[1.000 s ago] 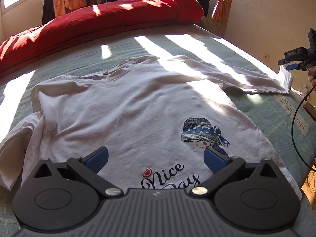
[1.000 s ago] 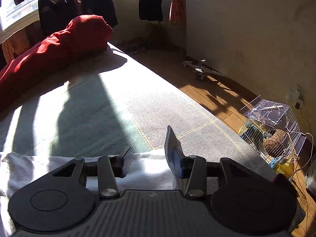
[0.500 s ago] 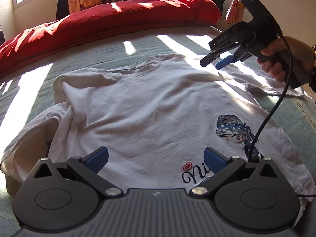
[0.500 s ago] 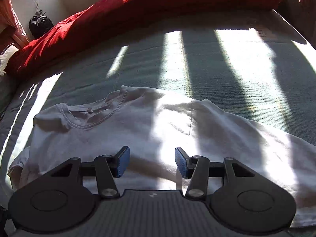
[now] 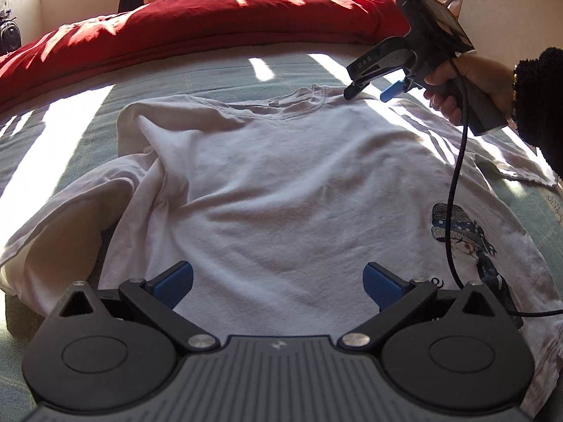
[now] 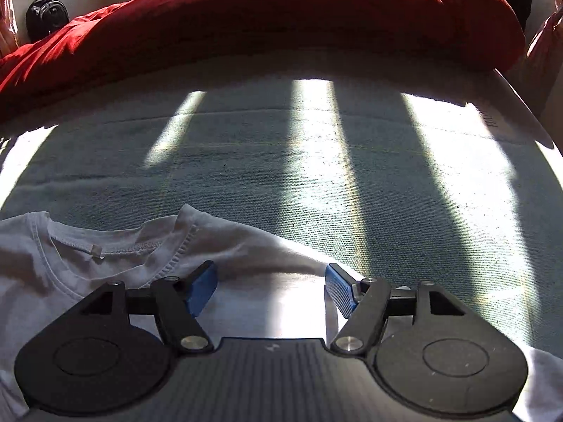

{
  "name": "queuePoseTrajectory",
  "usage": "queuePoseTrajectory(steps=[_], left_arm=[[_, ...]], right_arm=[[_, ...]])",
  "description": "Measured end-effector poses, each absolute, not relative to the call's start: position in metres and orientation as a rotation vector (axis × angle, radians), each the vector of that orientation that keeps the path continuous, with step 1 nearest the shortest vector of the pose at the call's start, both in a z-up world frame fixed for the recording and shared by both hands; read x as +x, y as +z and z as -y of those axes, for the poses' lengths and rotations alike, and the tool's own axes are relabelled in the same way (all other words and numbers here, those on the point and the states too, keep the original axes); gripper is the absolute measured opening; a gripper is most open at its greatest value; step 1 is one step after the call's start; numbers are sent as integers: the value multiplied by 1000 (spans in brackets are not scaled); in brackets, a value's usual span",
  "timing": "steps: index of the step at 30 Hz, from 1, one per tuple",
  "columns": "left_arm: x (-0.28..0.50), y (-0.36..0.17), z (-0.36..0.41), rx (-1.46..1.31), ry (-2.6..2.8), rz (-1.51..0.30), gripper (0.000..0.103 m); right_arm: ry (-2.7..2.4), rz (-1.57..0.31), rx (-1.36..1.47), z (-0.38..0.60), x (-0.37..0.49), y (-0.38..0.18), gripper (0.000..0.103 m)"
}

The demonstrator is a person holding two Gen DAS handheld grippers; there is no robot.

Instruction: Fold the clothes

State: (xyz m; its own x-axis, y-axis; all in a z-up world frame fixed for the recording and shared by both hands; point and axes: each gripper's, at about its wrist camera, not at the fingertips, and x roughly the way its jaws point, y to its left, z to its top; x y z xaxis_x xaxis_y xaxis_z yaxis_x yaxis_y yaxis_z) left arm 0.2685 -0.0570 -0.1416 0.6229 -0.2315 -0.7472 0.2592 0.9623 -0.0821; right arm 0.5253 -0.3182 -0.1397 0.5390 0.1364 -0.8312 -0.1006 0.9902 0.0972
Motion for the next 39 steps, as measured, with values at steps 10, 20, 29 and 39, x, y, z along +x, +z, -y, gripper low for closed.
queuePoseTrajectory(steps=[10,20,29,39], left_arm=[[258,-130,45,-8,-269,-814,102],[253,-132,39,-33,-268,-802,102],[248,-132,38,-12,-268,-807,102],[248,-138,50,-4,-312,-825,102]], right_arm=[[395,-1163,-71,253,448,-127,75],[287,-1061,-90,209,517,-164,91],[278,-1037,-3,218,565,-160,102],[288,-1092,277,330,518,-115,102]])
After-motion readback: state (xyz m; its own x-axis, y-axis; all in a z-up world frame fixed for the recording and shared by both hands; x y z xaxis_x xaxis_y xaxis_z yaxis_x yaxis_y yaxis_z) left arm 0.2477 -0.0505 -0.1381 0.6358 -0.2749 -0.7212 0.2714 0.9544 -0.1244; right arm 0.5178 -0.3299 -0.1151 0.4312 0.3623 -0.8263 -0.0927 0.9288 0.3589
